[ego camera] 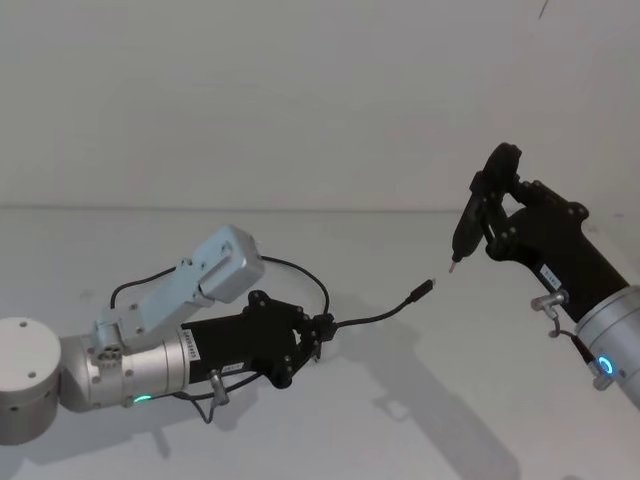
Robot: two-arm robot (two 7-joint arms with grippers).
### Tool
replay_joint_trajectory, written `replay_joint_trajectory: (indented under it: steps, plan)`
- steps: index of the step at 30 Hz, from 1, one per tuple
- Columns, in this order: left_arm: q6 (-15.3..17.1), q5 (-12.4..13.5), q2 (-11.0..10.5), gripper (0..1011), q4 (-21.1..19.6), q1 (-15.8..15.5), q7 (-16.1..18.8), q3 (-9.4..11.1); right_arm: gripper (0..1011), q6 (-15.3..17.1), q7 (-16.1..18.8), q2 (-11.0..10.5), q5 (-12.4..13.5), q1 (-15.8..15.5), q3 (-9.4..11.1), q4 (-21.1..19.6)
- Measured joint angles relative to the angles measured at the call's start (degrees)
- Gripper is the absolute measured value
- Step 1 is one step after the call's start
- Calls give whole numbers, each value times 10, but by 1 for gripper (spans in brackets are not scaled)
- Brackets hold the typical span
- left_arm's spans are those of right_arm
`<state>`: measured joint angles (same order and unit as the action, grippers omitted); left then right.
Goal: Pick up the data cable with the one hand.
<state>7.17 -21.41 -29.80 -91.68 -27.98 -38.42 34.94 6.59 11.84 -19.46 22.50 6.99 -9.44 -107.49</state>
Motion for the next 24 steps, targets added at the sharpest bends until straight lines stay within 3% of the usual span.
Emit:
replay_joint_trajectory:
  steps: [24]
  plan:
    - [-5,-4,-14,34,-11,3,-9,-3,279,7,9,1,0,17,-11,20]
